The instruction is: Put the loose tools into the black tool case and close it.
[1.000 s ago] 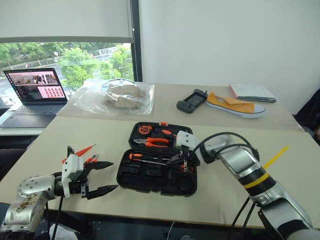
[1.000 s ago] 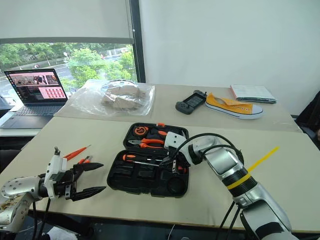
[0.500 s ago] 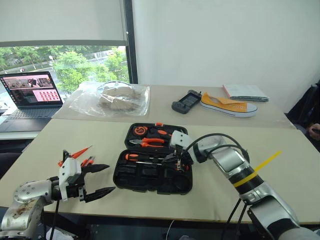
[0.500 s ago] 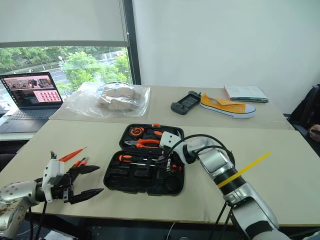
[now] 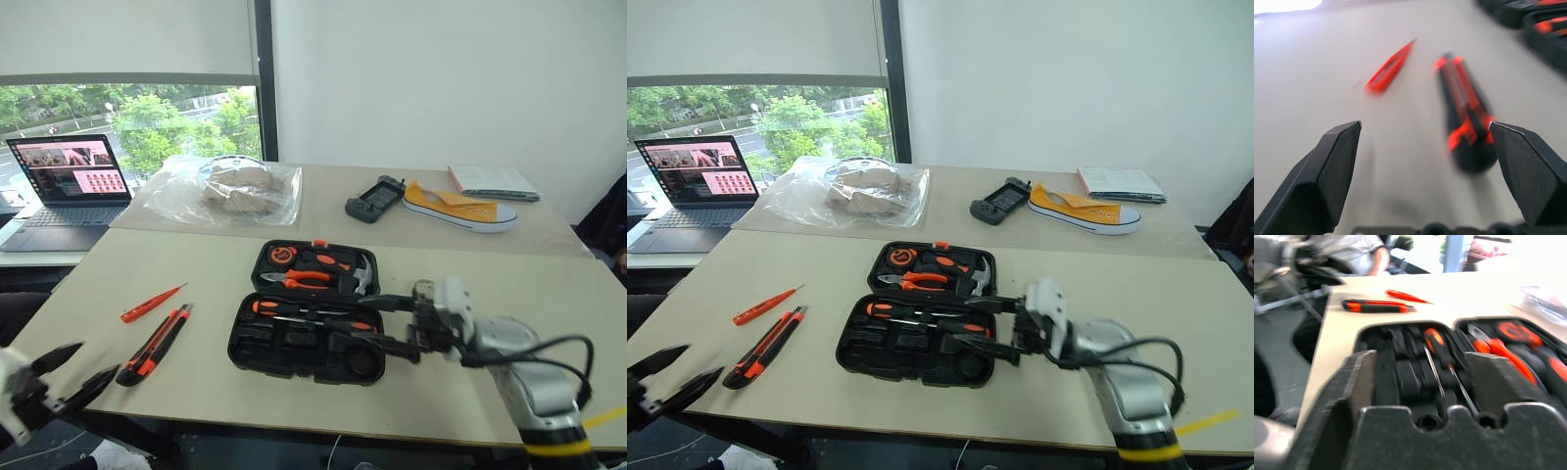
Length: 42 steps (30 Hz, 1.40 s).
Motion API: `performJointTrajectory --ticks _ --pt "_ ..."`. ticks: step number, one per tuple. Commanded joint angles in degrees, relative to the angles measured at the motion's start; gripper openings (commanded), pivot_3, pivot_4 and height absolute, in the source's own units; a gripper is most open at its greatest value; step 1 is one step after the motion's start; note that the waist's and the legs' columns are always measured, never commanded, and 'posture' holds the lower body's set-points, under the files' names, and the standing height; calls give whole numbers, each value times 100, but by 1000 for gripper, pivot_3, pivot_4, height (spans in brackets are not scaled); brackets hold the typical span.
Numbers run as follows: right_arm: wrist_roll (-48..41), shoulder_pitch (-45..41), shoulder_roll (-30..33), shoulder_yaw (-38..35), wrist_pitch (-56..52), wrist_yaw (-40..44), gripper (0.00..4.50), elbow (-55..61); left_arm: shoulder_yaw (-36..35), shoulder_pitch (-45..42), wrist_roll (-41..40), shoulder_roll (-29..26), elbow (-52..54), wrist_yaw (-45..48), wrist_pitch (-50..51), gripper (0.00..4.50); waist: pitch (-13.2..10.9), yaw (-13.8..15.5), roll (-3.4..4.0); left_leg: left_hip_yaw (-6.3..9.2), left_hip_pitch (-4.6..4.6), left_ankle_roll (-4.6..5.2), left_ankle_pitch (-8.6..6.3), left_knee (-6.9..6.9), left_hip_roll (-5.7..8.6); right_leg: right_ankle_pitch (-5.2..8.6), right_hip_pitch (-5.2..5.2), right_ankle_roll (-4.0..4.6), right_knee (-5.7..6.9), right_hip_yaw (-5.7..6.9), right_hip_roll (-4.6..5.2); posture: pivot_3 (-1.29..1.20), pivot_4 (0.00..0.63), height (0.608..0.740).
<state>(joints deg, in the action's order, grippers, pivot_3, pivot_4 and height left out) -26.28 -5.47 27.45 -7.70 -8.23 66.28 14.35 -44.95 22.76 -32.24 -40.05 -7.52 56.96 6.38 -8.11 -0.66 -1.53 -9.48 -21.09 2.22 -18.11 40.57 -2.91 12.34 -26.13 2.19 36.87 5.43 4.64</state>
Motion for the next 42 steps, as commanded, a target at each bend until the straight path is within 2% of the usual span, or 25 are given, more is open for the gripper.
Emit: performJointTrajectory --ticks 1,4,5,7,9,12,17,20,25,28,32,37,39,42 --pt "-814 380 38 -384 -103 6 4487 356 -184 -76 -179 -73 -222 -200 319 4500 -3 0 2 -1 1 0 0 0 0 7 -1 -11 2 -1 0 0 150 740" --pt "-704 460 17 -288 132 -129 4487 437 88 -480 -229 -260 -261 -272 745 4500 -4 25 -3 0 9 -2 3 1 3 13 4 -30 13 -4 22 0 150 740" --pt "-629 447 -51 -255 280 -232 4487 493 239 -724 -230 -325 -127 -426 964 4500 -4 43 -4 1 10 16 -11 0 3 8 4 -21 13 -3 27 0 150 740" --pt "-563 401 -127 -197 397 -400 4487 590 571 -1263 -79 -492 -81 -611 1145 4500 -2 91 -9 9 9 -13 -14 0 4 -5 4 -10 15 -1 33 0 150 740" --pt "-513 322 -160 -177 441 -572 4487 638 1053 -1996 197 -772 -422 -634 1249 4500 -2 140 -11 12 9 -26 -6 0 4 -20 4 -8 16 0 30 0 150 740" --pt "-493 269 -100 -159 460 -703 4487 699 1904 -3318 729 -1127 -1457 -535 1334 4500 1 135 -18 11 2 -56 26 0 9 -29 2 -7 20 3 -8 0 150 740" --pt "-522 278 17 -166 429 -862 4487 855 2973 -5086 1660 -1297 -3413 -286 835 4500 2 48 -19 -3 1 -22 52 -6 8 -49 -6 28 18 0 -30 0 150 740" --pt "-530 322 80 -191 411 -971 4487 982 3455 -5736 2065 -1248 -4271 13 555 4500 3 -11 -22 -11 -1 -23 52 -23 14 -39 -11 20 6 2 -37 0 150 740" --pt "-594 446 149 -180 342 -1172 4487 1278 3914 -6270 2499 -1085 -5126 359 195 4500 2 -9 -23 -20 -2 -22 52 -41 22 -32 -12 10 -7 4 -36 0 150 740" --pt "-612 525 173 -156 315 -1271 4500 1410 3949 -6441 2621 -1009 -5488 313 -5 3790 2 3 -23 -16 -1 -22 51 -38 23 -31 -9 8 -7 1 -30 0 150 740" --pt "-614 616 222 -199 310 -1357 4500 1491 4003 -6444 2722 -993 -5729 524 -177 2188 3 4 -24 -10 4 -18 50 -31 25 -29 -5 6 8 -5 -23 0 150 740" --pt "-663 640 340 -298 323 -1424 4500 1496 3694 -6431 2470 -1021 -5785 786 -603 465 4 3 -25 -9 7 -15 49 -25 25 -29 -4 6 16 -9 -22 0 150 740" --pt "-700 670 394 -342 315 -1427 4500 1508 3477 -6489 2196 -962 -5625 1160 -899 476 3 3 -26 -9 5 -15 49 -23 23 -29 -4 6 16 -8 -23 0 150 740" --pt "-811 802 519 -532 275 -1425 4500 1579 3365 -6677 1695 -825 -4825 2290 -876 476 -2 36 -38 -5 -3 -14 48 -15 21 -29 -5 6 15 0 -23 0 150 740"
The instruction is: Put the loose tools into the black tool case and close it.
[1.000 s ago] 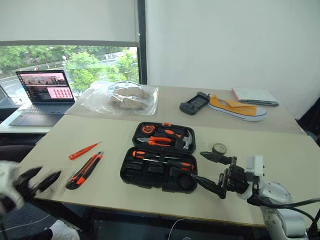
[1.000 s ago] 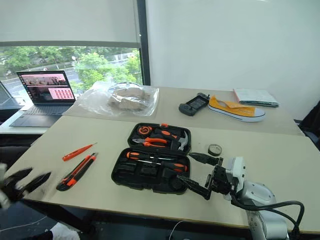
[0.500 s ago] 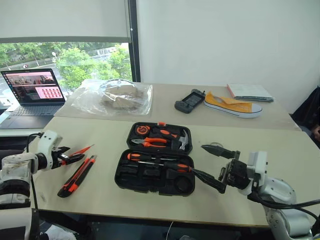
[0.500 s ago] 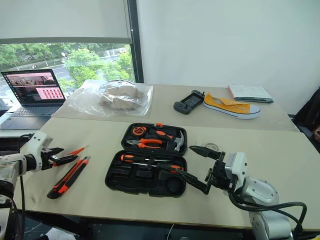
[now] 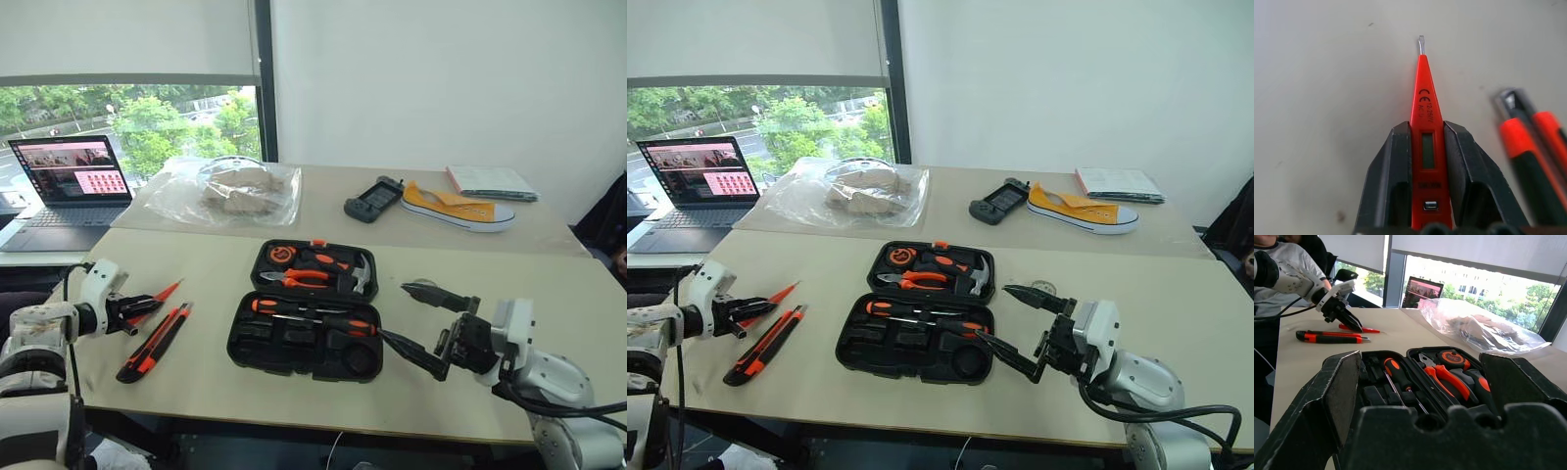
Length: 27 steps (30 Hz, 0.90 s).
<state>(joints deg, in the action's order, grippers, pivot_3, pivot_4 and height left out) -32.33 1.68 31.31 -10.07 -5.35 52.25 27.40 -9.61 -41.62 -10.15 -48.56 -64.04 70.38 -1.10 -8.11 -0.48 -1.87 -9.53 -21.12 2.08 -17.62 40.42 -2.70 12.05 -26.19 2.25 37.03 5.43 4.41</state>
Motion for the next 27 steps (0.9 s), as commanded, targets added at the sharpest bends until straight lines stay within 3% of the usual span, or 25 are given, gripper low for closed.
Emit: performJointTrajectory --ticks 1,4,7,11,18,27 --pt "-253 157 178 -371 -28 -13 4500 292 -7 -248 -570 69 1291 1333 -44 476 -2 34 -9 0 -2 0 0 2 -1 0 0 0 0 4 0 0 150 740" --pt "-329 363 311 -502 -38 74 4500 291 784 -41 -491 107 2727 2101 -20 476 -4 88 -14 2 -12 6 -4 22 -2 1 1 -1 0 8 -1 0 150 740" --pt "-347 465 389 -506 -25 130 4500 271 1528 141 -435 -6 3608 2212 205 476 -2 101 -11 2 -3 18 -11 32 4 5 11 -8 3 -7 1 0 150 740" --pt "-413 543 358 -465 -77 71 4500 342 2005 -103 -41 607 4222 2008 189 476 -2 75 -11 3 0 17 -10 35 0 8 11 -14 6 -25 -7 0 150 740" --pt "-356 726 318 -414 -70 -50 4500 521 2636 -354 846 1023 3785 1557 -342 476 -3 68 -11 8 -1 18 -10 43 0 10 11 -19 8 -29 -9 0 150 740" --pt "-328 946 291 -467 -24 -208 4500 726 2994 -451 1230 1382 3850 1363 101 476 -2 115 -12 8 -5 33 -18 48 5 8 12 -18 4 -27 -3 0 150 740"
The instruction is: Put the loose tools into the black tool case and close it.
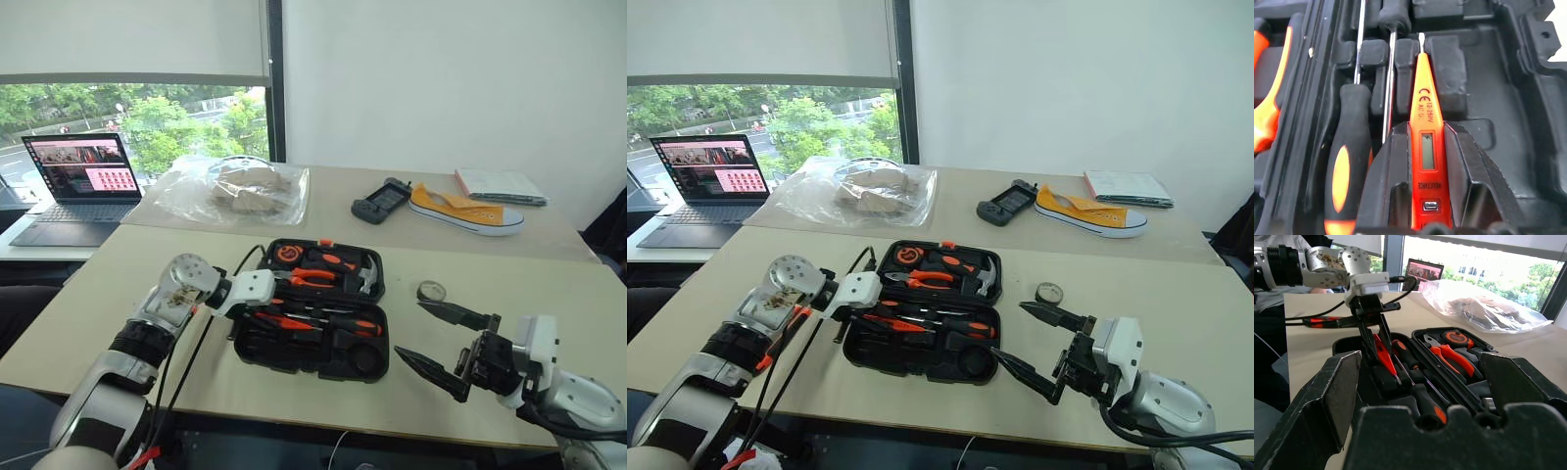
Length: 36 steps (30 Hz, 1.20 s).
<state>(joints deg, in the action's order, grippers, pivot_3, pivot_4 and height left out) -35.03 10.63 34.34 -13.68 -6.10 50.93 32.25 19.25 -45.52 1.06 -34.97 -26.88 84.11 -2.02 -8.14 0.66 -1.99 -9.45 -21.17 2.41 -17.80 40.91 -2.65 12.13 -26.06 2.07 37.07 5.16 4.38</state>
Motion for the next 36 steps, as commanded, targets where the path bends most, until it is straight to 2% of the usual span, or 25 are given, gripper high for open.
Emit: performJointTrajectory --ticks 1,6,9,11,14,22,25,28,30,36 --pt "-56 67 -15 -112 56 -92 4500 254 133 -51 134 17 162 7 244 476 0 0 0 0 1 0 0 0 0 0 1 0 0 0 1 0 150 740" --pt "-39 103 -27 -80 82 -150 4500 289 222 -10 301 -3 168 -4 343 476 0 0 0 0 2 3 -2 3 1 2 4 -5 0 -1 2 0 150 740" --pt "-16 64 -43 -25 82 -179 4500 276 118 13 118 67 226 10 645 476 1 0 1 1 4 4 -2 3 1 3 6 -6 0 -1 2 0 150 740" --pt "-9 43 -47 -3 78 -184 4500 268 -45 12 -126 136 285 40 719 1489 1 2 0 1 4 5 -3 3 1 3 6 -6 0 -1 2 0 150 740" --pt "-29 48 -27 4 64 -160 4500 249 -446 -39 -579 232 341 68 400 2451 1 3 0 2 1 6 -4 5 0 2 5 -6 0 0 2 0 150 740" --pt "-64 154 0 -2 48 -84 4500 233 -934 30 -1143 84 665 79 512 2451 1 -8 0 3 1 6 -4 7 0 2 4 -5 1 0 2 0 150 740" --pt "-38 156 -19 43 55 -83 4500 217 -872 140 -1020 -16 522 76 344 1785 1 -10 0 3 1 6 -4 7 0 2 5 -6 1 0 2 0 150 740" --pt "-25 159 -28 71 63 -88 4500 216 -769 260 -933 -42 480 46 322 635 1 -8 0 2 2 6 -4 6 0 2 5 -6 1 0 1 0 150 740" --pt "-20 145 -23 82 69 -95 4500 204 -689 321 -810 -42 411 6 179 56 1 -3 0 2 2 6 -4 7 1 2 5 -6 1 0 2 0 150 740" --pt "14 91 -20 111 82 -99 4500 161 -483 476 -491 24 259 -170 -57 56 1 0 0 2 0 7 -4 8 2 2 5 -6 0 0 3 0 150 740"
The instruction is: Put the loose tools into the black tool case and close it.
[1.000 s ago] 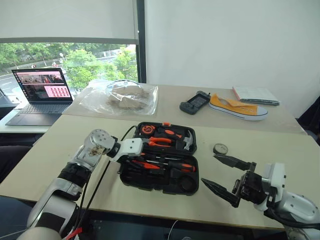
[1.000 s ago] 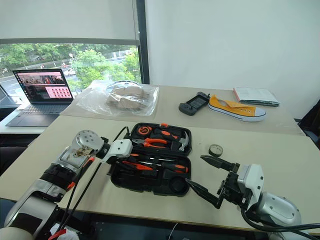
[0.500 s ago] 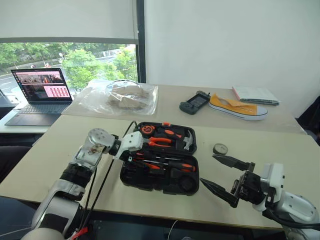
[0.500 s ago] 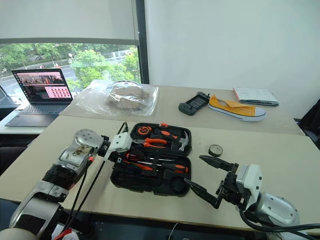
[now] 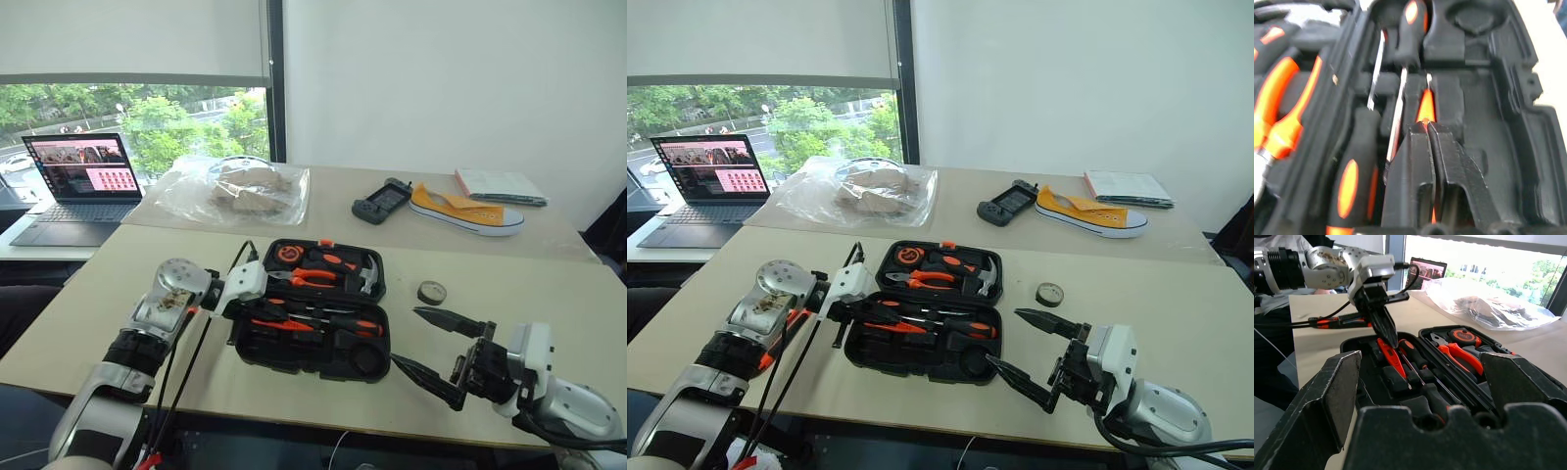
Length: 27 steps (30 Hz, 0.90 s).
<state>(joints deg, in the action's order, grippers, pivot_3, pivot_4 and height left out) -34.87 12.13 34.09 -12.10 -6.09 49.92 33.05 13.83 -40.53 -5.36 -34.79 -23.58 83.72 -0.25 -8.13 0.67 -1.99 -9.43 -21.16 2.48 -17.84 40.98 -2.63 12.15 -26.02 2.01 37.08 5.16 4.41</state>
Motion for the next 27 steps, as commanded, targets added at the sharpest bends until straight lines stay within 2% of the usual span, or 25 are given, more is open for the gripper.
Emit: performJointTrajectory --ticks 1,9,16,22,25,27 --pt "0 -64 4 -42 84 4 4500 78 83 -13 197 16 -105 -171 -249 56 0 0 0 0 0 0 0 0 0 0 0 0 0 0 0 0 150 740" --pt "-3 -84 -5 -6 86 30 4500 68 154 34 370 104 -312 -508 -42 56 0 4 0 2 8 1 -1 3 0 -2 12 -3 1 1 2 0 150 740" --pt "-50 -51 2 -4 60 54 4500 90 -57 152 -174 225 -39 -292 107 56 1 -7 1 5 13 5 -2 3 -2 8 19 -32 1 -1 1 0 150 740" --pt "-48 -69 -6 24 55 65 4500 82 78 106 141 56 -234 -345 -13 56 1 -8 1 4 10 4 -2 4 -2 -9 18 -4 -1 0 0 0 150 740" --pt "-44 -83 -10 20 58 66 4500 75 -187 212 -118 47 -92 -477 111 56 1 -6 1 4 12 4 -2 3 -2 -7 18 -6 -2 -1 0 0 150 740" --pt "-30 -70 -32 6 90 62 4500 68 -723 431 -657 33 137 -552 77 56 1 -25 2 5 11 5 -2 3 -2 -7 18 -7 -2 -1 0 0 150 740"
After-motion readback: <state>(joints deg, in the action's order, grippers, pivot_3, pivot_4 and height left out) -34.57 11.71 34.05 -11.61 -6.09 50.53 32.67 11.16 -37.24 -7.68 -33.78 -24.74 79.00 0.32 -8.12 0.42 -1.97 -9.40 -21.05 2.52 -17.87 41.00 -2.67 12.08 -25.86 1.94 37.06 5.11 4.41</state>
